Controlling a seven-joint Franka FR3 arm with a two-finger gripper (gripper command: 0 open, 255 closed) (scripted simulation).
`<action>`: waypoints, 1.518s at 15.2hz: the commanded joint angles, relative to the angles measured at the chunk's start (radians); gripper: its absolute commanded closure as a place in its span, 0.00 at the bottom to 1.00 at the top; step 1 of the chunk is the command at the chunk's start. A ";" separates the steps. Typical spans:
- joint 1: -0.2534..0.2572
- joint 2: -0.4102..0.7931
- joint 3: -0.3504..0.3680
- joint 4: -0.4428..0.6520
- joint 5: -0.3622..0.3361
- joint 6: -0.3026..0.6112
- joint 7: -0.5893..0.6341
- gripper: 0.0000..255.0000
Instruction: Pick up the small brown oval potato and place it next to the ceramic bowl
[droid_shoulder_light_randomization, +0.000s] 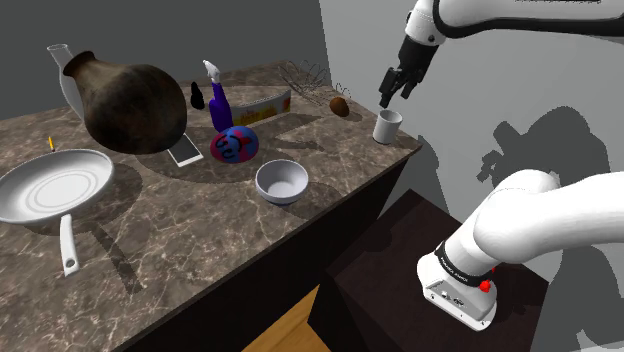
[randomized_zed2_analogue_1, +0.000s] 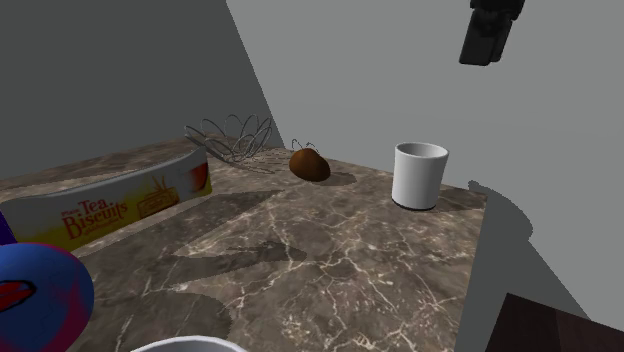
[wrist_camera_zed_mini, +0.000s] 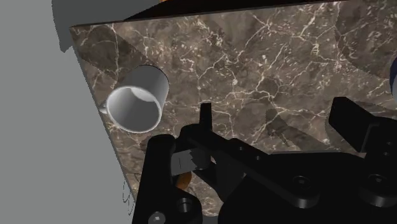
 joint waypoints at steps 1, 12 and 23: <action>-0.005 0.054 -0.024 -0.010 -0.012 0.083 -0.023 0.00; -0.003 0.415 -0.134 0.066 0.004 0.457 -0.147 0.00; -0.022 0.835 -0.181 0.321 0.201 0.689 -0.355 0.00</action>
